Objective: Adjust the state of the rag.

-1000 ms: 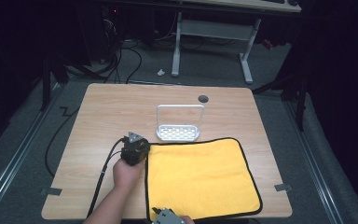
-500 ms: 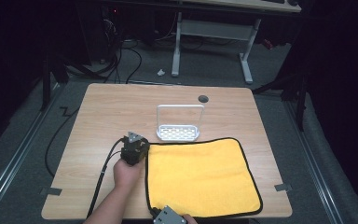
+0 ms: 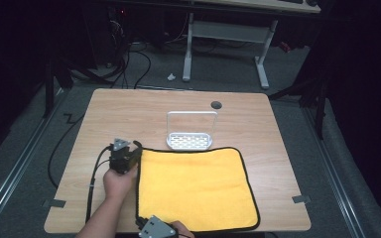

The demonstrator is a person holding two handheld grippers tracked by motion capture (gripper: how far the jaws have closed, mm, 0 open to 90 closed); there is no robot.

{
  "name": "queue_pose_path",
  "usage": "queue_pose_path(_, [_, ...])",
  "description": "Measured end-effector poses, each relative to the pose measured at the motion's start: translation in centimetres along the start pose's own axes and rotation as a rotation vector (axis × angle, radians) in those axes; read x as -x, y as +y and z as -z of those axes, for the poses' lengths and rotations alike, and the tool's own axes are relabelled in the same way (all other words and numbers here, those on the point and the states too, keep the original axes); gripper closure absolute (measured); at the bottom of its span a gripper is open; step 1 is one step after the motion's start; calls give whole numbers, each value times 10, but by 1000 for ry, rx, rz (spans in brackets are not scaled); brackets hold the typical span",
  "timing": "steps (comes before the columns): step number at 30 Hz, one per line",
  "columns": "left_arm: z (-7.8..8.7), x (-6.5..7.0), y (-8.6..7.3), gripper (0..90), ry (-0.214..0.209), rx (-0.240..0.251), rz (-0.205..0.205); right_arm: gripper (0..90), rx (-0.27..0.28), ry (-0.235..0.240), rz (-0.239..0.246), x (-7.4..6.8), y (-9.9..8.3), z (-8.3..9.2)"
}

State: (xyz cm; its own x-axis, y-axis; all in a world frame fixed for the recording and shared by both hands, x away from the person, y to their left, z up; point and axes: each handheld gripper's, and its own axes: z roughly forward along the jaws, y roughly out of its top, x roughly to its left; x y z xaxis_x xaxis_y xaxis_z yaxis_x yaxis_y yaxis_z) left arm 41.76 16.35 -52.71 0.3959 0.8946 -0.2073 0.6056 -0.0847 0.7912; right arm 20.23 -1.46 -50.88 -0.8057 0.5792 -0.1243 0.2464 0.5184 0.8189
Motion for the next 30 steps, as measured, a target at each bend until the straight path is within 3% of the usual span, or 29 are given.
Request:
queue_pose_path(8, [42, -58, -8, 881, 72, 32, 55, 845, 62, 78, 55, -26, 37, -28])
queue_pose_path(10, [50, -66, -8, 881, 80, 43, 65, 845, 76, 90, 63, -31, 43, -32])
queue_pose_path(13, [55, -66, -5, 881, 80, 58, 68, 845, 89, 94, 60, -32, 45, -33])
queue_pose_path(17, [51, -50, 2, 881, 37, 87, 74, 845, 106, 72, 59, -28, 44, -21])
queue_pose_path(22, [38, -8, 18, 881, -34, 118, 42, 844, 148, 17, 46, -17, 42, 8])
queue_pose_path(26, [21, 29, 26, 881, -75, 106, 11, 844, 159, -54, 5, 3, 30, 35])
queue_pose_path(30, [3, 65, 29, 882, -103, 99, -12, 844, 129, -140, -47, 27, 4, 59])
